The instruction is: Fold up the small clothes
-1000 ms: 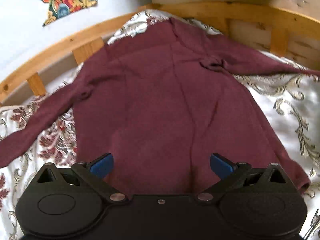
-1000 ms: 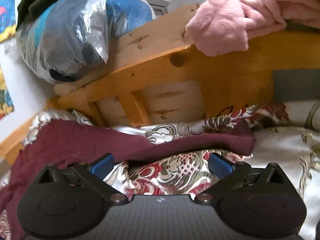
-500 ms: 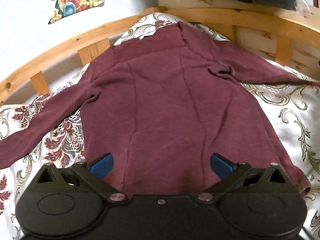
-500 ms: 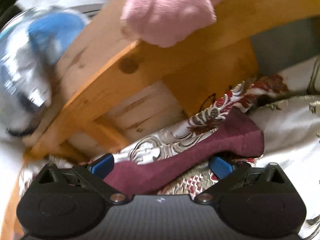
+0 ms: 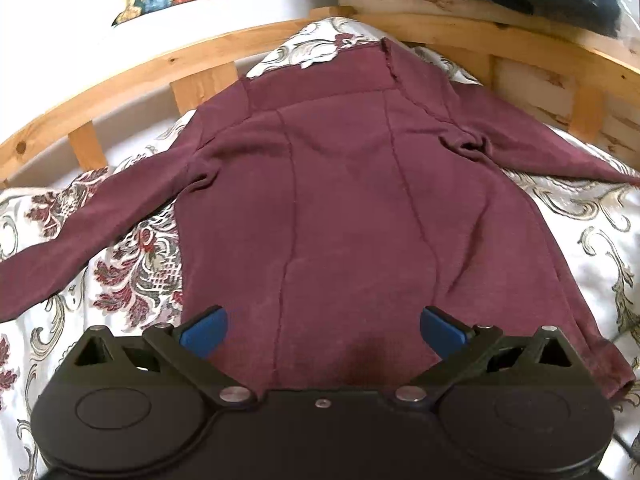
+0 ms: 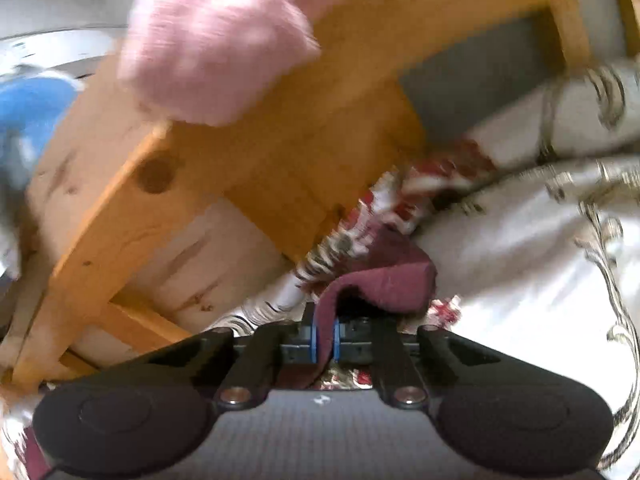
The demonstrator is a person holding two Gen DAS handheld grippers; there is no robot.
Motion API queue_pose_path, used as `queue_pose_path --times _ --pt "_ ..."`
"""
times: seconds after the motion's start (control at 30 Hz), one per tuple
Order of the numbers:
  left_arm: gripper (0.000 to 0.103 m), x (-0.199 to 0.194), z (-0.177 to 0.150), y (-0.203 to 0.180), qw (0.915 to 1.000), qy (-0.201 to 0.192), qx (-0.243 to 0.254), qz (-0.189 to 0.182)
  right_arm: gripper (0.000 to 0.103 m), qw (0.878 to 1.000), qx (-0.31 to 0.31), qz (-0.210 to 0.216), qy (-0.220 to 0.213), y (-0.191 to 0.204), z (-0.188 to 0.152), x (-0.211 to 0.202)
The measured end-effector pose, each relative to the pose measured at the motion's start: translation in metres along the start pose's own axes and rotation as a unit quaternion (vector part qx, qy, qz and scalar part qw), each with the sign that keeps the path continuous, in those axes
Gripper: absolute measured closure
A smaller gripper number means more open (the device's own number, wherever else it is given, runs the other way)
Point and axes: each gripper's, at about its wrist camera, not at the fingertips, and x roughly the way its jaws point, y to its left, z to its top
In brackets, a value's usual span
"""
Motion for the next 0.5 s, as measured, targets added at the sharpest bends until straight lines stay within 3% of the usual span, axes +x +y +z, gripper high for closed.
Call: queue_pose_path --times 0.13,0.23,0.33,0.5 --pt "0.001 -0.003 0.007 0.018 0.9996 -0.004 -0.027 0.012 0.095 0.989 -0.103 0.078 -0.073 0.036 -0.021 -0.027" --pt "0.001 -0.007 0.011 0.034 0.9985 -0.013 -0.051 0.018 0.096 0.956 -0.195 0.175 -0.132 0.073 -0.044 -0.049" --pt "0.001 -0.011 0.014 0.050 0.9970 -0.019 -0.070 0.026 0.096 0.892 -0.307 0.280 -0.178 0.115 -0.073 -0.071" --pt "0.001 -0.016 0.017 0.077 0.9925 -0.032 -0.106 0.051 0.096 0.779 -0.435 0.414 -0.179 0.163 -0.130 -0.108"
